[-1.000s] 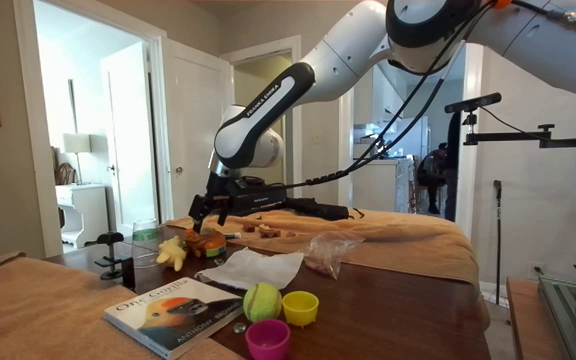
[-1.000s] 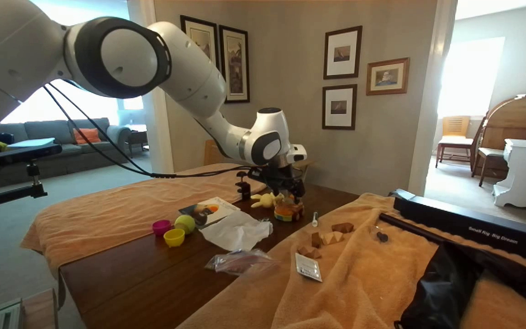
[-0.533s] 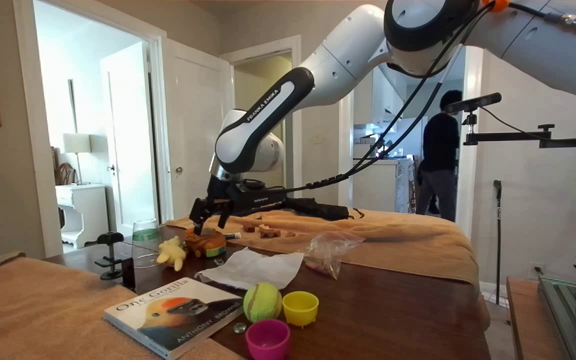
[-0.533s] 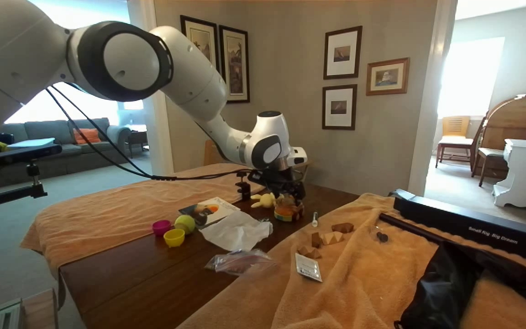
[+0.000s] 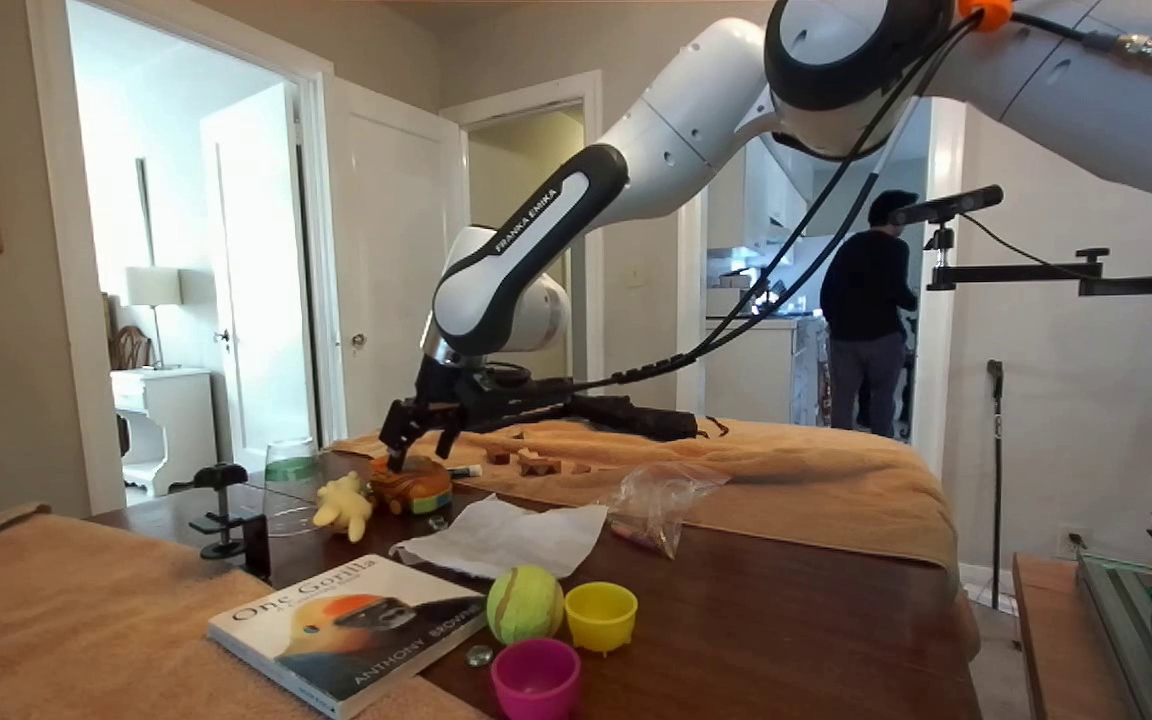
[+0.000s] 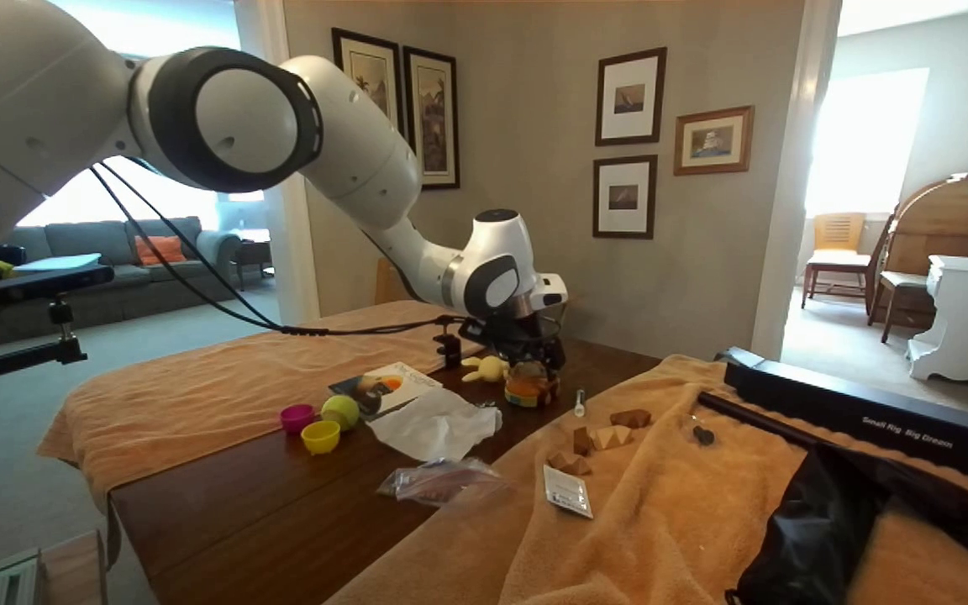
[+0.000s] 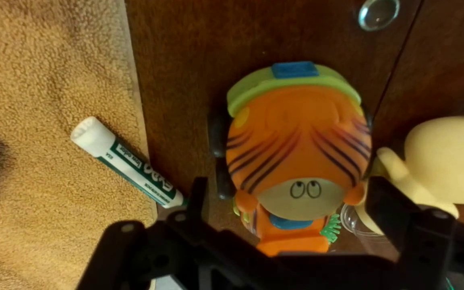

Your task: Move the car toy slightly backward on the table

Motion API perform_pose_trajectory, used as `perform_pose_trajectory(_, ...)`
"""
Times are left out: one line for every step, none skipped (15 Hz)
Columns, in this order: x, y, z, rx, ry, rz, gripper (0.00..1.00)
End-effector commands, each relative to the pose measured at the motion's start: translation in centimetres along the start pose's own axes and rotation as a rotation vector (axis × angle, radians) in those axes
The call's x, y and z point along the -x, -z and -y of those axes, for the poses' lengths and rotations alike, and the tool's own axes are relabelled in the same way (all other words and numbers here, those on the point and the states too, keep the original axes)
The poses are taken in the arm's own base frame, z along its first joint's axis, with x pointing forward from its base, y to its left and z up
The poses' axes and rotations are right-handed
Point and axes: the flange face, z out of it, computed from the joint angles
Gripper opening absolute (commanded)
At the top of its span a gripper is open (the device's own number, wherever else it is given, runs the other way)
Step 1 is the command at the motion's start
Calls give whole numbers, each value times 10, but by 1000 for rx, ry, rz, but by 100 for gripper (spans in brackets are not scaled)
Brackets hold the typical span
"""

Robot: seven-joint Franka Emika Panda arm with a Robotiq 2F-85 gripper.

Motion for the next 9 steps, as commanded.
perform_pose_trajectory(-6,-7,-1,-11,17,-41,100)
perform_pose_trajectory(-6,-7,-1,-12,20,-47,100)
perform_pose_trajectory(-6,-7,0,-12,25,-49,100)
perform_pose_trajectory(-6,-7,1,-13,30,-48,100)
perform_pose_trajectory(-5,-7,1,-13,35,-45,100)
perform_pose_trajectory(-5,-8,2,-14,39,-41,100)
perform_pose_trajectory(-4,-8,3,-15,44,-38,100)
perform_pose_trajectory(-3,-9,4,-15,49,-36,100)
perform_pose_trajectory(-3,-10,5,-15,55,-35,100)
